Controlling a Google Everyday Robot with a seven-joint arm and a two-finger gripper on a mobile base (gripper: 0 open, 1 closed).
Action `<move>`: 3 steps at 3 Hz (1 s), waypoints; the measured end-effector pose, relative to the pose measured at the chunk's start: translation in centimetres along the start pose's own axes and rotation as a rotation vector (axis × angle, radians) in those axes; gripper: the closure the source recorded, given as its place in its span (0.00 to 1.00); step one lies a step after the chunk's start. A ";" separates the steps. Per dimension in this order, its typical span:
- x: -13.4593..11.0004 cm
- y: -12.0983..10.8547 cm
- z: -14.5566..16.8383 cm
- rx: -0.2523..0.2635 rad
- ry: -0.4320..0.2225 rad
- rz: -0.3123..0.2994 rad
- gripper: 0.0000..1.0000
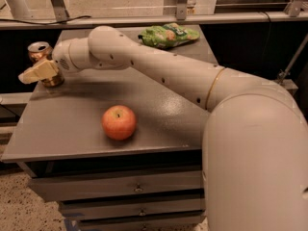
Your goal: Pick orange can
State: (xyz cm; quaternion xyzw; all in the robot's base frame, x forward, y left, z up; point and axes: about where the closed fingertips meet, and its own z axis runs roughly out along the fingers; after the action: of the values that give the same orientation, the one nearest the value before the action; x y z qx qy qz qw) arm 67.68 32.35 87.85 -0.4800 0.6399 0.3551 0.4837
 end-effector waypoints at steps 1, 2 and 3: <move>-0.1 1.4 1.8 -0.030 -0.013 0.033 0.18; 0.1 1.8 1.8 -0.032 -0.015 0.053 0.41; -0.1 0.9 -0.1 -0.002 -0.021 0.055 0.64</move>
Offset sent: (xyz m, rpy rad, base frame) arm -0.0144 0.0163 -0.0081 0.0413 0.0727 0.0015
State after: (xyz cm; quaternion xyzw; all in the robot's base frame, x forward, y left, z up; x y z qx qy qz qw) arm 66.83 32.56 87.97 -0.4591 0.6475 0.3737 0.4800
